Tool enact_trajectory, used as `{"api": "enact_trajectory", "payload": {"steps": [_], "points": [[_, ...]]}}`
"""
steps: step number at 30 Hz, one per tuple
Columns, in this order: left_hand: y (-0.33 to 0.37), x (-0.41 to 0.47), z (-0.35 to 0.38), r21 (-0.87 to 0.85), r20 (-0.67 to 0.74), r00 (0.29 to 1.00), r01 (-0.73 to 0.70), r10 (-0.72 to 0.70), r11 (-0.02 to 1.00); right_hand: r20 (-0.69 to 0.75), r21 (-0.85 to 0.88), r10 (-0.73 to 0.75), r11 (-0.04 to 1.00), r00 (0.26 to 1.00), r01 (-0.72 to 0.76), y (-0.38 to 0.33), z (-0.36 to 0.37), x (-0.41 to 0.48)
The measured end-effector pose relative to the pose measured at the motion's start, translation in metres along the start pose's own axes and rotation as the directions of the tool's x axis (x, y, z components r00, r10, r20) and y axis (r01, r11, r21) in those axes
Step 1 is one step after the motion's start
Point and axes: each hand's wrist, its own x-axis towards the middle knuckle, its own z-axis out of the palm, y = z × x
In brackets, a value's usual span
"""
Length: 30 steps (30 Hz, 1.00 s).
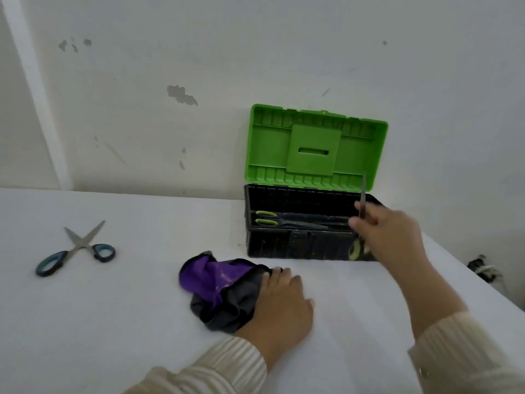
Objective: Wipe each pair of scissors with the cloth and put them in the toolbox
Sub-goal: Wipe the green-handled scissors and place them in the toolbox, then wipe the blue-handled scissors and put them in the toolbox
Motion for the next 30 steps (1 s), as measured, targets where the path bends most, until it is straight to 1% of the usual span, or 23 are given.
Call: {"api": "enact_trajectory", "payload": {"steps": [2, 3, 4, 5, 6, 8, 10, 11, 14, 18, 20, 23, 24, 26, 28, 29, 30], "points": [[0.0, 0.009, 0.006, 0.024, -0.045, 0.999, 0.023, -0.021, 0.999, -0.05, -0.061, -0.113, 0.992, 0.992, 0.11, 0.002, -0.015, 0.032], [0.0, 0.013, 0.007, 0.032, -0.07, 0.997, 0.033, -0.031, 0.999, -0.039, -0.123, -0.166, 0.979, 0.985, 0.16, 0.004, -0.017, 0.05], [0.0, 0.015, 0.009, 0.038, -0.097, 0.994, 0.044, -0.04, 0.998, 0.006, -0.214, -0.209, 0.955, 0.978, 0.206, 0.007, -0.016, 0.068], [0.0, 0.017, 0.01, 0.046, -0.116, 0.992, 0.055, -0.049, 0.997, 0.085, -0.316, -0.23, 0.917, 0.97, 0.245, 0.012, -0.012, 0.086], [0.0, 0.018, 0.01, 0.053, -0.125, 0.991, 0.063, -0.056, 0.997, 0.19, -0.411, -0.223, 0.866, 0.956, 0.284, 0.018, -0.004, 0.101], [-0.001, 0.019, 0.012, 0.064, -0.122, 0.99, 0.072, -0.064, 0.995, 0.406, -0.539, -0.142, 0.761, 0.903, 0.362, 0.032, 0.019, 0.123], [0.0, 0.018, 0.012, 0.073, -0.126, 0.99, 0.079, -0.069, 0.994, 0.538, -0.578, -0.061, 0.7, 0.841, 0.42, 0.048, 0.045, 0.136], [0.0, 0.018, 0.012, 0.075, -0.133, 0.989, 0.08, -0.069, 0.994, 0.574, -0.575, -0.028, 0.698, 0.818, 0.427, 0.058, 0.056, 0.142], [0.0, 0.017, 0.01, 0.073, -0.153, 0.986, 0.08, -0.069, 0.994, 0.61, -0.582, 0.049, 0.705, 0.79, 0.405, 0.082, 0.084, 0.157], [-0.001, 0.019, 0.011, 0.053, -0.138, 0.986, 0.097, -0.089, 0.994, 0.584, -0.599, 0.119, 0.731, 0.803, 0.328, 0.091, 0.106, 0.163], [-0.001, 0.02, 0.011, 0.05, -0.14, 0.986, 0.099, -0.091, 0.994, 0.595, -0.604, 0.119, 0.718, 0.795, 0.344, 0.093, 0.108, 0.165], [-0.001, 0.02, 0.012, 0.039, -0.148, 0.984, 0.107, -0.1, 0.993, 0.596, -0.585, 0.131, 0.746, 0.792, 0.317, 0.095, 0.101, 0.165], [-0.001, 0.02, 0.012, 0.036, -0.147, 0.984, 0.11, -0.103, 0.993, 0.575, -0.574, 0.1, 0.756, 0.812, 0.314, 0.09, 0.093, 0.16], [-0.002, 0.019, 0.011, 0.035, -0.146, 0.984, 0.107, -0.101, 0.994, 0.454, -0.474, -0.013, 0.843, 0.891, 0.254, 0.069, 0.077, 0.146], [-0.003, 0.017, 0.008, -0.003, -0.151, 0.984, 0.098, -0.098, 0.995, 0.321, -0.237, -0.05, 0.963, 0.946, 0.131, 0.044, 0.067, 0.126], [-0.003, 0.016, 0.005, -0.064, -0.172, 0.981, 0.084, -0.094, 0.994, 0.271, -0.073, -0.038, 0.996, 0.962, 0.059, 0.031, 0.064, 0.114], [-0.004, 0.014, 0.003, -0.196, -0.219, 0.97, 0.058, -0.101, 0.979, 0.244, 0.104, -0.028, 0.995, 0.969, 0.003, 0.018, 0.063, 0.101]]}}
